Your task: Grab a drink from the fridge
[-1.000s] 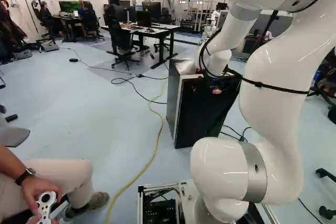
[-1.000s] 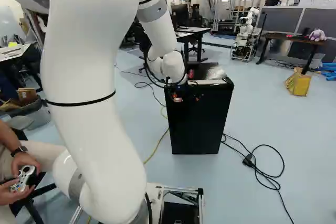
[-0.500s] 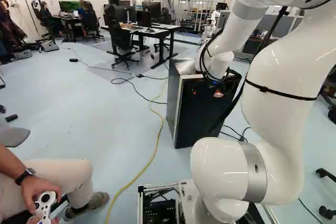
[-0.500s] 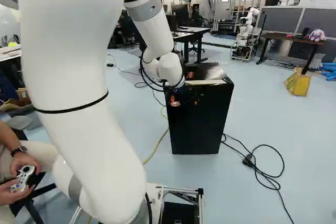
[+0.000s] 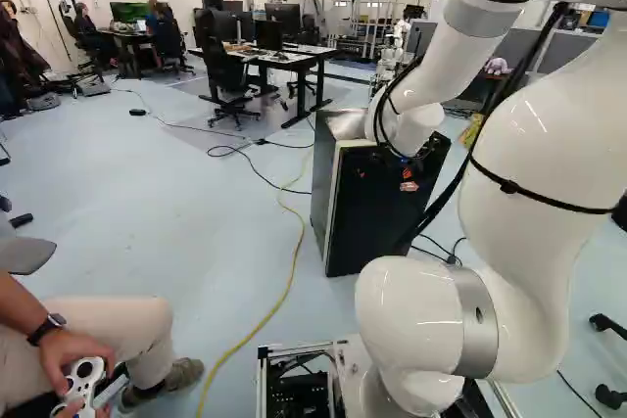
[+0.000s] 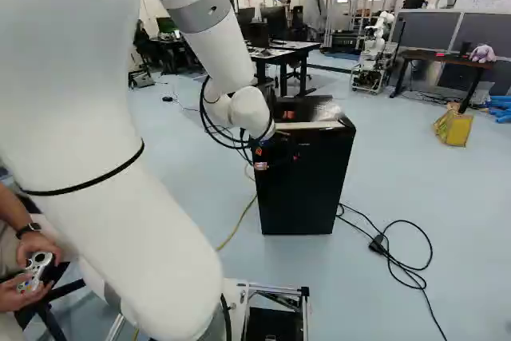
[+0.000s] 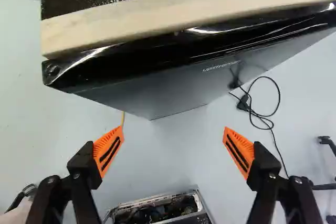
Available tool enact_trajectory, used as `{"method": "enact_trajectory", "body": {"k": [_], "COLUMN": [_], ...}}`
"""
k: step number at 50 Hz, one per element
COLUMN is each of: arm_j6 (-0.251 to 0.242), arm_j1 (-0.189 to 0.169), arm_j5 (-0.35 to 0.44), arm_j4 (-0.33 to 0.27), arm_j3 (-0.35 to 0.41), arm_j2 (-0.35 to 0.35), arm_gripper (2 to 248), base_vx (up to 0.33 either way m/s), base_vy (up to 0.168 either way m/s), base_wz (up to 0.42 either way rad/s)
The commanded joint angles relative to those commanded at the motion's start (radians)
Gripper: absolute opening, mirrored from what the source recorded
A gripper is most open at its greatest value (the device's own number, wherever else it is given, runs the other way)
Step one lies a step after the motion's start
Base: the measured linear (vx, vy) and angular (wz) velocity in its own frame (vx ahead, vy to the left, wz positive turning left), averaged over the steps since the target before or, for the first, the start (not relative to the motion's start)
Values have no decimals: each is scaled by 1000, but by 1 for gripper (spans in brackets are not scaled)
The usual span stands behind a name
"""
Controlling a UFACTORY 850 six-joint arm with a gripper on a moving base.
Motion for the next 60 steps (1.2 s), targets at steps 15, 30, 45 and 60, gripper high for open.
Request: {"method": "enact_trajectory", "body": {"k": [15,30,45,60], "arm_j6": [0,0,0,0], "arm_j1": [13,16,16,16], "arm_j5": [154,312,469,627], "arm_j4": [0,0,0,0], "arm_j3": [62,67,67,61], "arm_j2": [59,65,62,25], "arm_gripper": [247,247,247,247], "base_vx": [0,0,0,0], "base_vy": [0,0,0,0], "base_wz": [0,0,0,0]}}
